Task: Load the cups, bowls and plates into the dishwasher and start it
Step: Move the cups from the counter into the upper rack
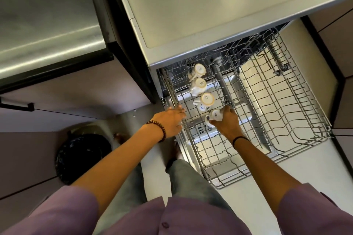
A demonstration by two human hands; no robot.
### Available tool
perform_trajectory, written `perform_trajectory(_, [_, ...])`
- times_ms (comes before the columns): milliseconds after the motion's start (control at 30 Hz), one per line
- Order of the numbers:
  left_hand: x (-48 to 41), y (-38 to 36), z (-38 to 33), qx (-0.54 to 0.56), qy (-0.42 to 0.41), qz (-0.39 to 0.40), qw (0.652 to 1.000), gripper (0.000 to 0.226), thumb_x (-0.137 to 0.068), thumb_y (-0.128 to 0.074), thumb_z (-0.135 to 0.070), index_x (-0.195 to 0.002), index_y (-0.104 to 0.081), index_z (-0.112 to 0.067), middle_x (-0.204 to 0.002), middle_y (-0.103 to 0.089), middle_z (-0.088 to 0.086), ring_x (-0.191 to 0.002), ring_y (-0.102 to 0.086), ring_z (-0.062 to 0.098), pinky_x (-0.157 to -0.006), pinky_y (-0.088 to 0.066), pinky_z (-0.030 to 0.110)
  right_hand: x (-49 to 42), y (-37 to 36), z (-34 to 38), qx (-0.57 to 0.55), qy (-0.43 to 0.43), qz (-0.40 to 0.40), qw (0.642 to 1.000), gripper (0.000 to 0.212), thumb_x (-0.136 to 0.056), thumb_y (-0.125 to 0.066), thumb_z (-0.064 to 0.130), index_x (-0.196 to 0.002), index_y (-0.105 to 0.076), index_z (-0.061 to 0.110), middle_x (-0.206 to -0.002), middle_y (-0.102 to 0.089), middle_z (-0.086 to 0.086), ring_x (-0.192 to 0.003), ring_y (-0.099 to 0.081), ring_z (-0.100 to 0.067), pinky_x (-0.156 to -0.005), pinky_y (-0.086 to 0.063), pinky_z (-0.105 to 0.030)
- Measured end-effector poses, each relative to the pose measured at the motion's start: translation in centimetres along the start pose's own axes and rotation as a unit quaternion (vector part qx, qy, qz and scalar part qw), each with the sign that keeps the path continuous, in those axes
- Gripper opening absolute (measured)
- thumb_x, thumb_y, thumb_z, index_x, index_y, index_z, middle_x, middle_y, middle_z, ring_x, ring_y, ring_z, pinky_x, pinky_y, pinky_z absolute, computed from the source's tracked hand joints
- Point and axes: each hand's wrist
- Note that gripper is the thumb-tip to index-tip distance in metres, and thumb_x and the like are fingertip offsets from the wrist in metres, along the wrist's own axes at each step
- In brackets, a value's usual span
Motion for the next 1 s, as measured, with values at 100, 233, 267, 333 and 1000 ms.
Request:
perform_trajectory(100, [0.1,0.0,-0.1,0.002,0.004,-0.001,1.0,0.051,-0.098,-0.044,-0.026,-0.147,-0.032,-0.023,-0.16,-0.013,0.0,-0.148,-0.012,0.02,-0.119,-0.021,0.042,-0.1,-0.3,-0.5,0.024,0.016,0.011,1.0,0.044,-0.079,-0.081,0.017,-0.113,-0.061,-0.003,-0.116,-0.061,-0.019,-0.105,-0.063,-0.034,-0.09,-0.056,-0.044])
perform_trajectory(233, [0.2,0.0,-0.1,0.01,0.002,-0.009,1.0,0.05,-0.097,-0.045,-0.025,-0.146,-0.034,-0.024,-0.16,-0.014,-0.002,-0.148,-0.013,0.019,-0.119,-0.022,0.041,0.1,-0.5,-0.5,0.021,0.018,0.008,1.0,0.044,-0.076,-0.081,0.013,-0.114,-0.062,0.001,-0.114,-0.067,-0.015,-0.107,-0.063,-0.032,-0.091,-0.055,-0.043])
perform_trajectory(267, [0.2,0.0,-0.2,0.014,0.003,-0.011,1.0,0.049,-0.097,-0.046,-0.025,-0.145,-0.035,-0.024,-0.16,-0.014,-0.002,-0.148,-0.013,0.018,-0.118,-0.024,0.042,0.3,-0.6,-0.5,0.021,0.015,0.007,1.0,0.045,-0.075,-0.081,0.013,-0.115,-0.062,0.003,-0.114,-0.066,-0.014,-0.108,-0.062,-0.032,-0.091,-0.055,-0.042])
perform_trajectory(333, [0.2,0.0,-0.2,0.016,0.001,-0.015,1.0,0.049,-0.097,-0.046,-0.024,-0.145,-0.036,-0.024,-0.16,-0.014,-0.002,-0.148,-0.012,0.017,-0.118,-0.024,0.041,0.6,-0.8,-0.6,0.026,0.023,0.0,0.999,0.047,-0.074,-0.082,0.014,-0.115,-0.063,0.004,-0.116,-0.065,-0.013,-0.108,-0.062,-0.03,-0.091,-0.055,-0.041])
perform_trajectory(1000, [9.1,3.7,0.7,0.131,0.053,-0.261,0.955,0.042,-0.094,-0.055,-0.024,-0.135,-0.046,-0.02,-0.131,-0.055,0.002,-0.116,-0.055,0.023,-0.093,-0.05,0.039,8.9,1.9,14.4,-0.034,0.316,0.019,0.948,0.016,-0.089,-0.072,0.027,-0.096,-0.069,0.013,-0.093,-0.071,0.003,-0.086,-0.065,-0.007,-0.076,-0.053,-0.02])
Point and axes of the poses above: each hand's wrist, its own x-axis away from the middle knuckle, its own y-axis out of the back of the hand, z = x × y
